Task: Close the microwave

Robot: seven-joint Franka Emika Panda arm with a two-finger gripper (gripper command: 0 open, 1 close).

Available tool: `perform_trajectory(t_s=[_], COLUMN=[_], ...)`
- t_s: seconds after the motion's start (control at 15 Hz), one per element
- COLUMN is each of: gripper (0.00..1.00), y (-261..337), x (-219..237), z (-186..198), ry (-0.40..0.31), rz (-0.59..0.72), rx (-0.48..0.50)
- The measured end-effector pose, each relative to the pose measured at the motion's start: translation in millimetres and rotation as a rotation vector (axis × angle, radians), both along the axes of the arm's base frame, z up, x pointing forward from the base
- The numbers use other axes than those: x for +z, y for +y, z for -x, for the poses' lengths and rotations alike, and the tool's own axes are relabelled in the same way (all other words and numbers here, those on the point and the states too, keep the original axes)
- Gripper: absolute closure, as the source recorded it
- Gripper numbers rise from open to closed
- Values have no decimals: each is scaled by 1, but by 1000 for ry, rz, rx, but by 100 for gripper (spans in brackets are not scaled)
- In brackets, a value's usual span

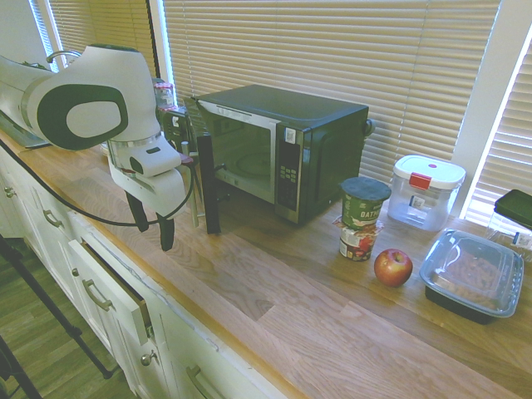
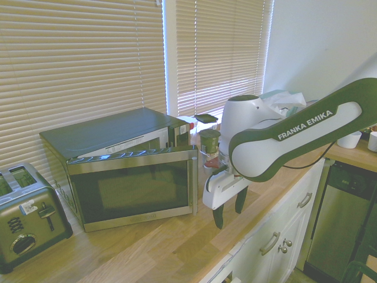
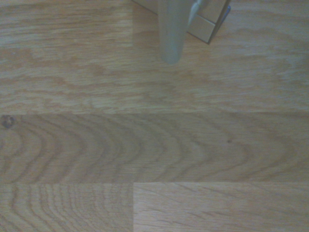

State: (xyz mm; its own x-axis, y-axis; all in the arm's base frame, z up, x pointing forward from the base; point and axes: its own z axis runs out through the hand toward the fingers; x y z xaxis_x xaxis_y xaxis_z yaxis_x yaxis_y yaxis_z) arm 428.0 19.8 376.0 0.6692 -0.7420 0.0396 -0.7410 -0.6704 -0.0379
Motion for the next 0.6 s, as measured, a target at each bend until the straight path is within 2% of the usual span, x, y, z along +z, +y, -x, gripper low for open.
perform_trajectory(t_s=[0.27,0.6], gripper=[0,0], y=[2,31], x=[1,12], z=[-1,-3], ry=[-10,-71], rz=[16,83], rx=[32,118])
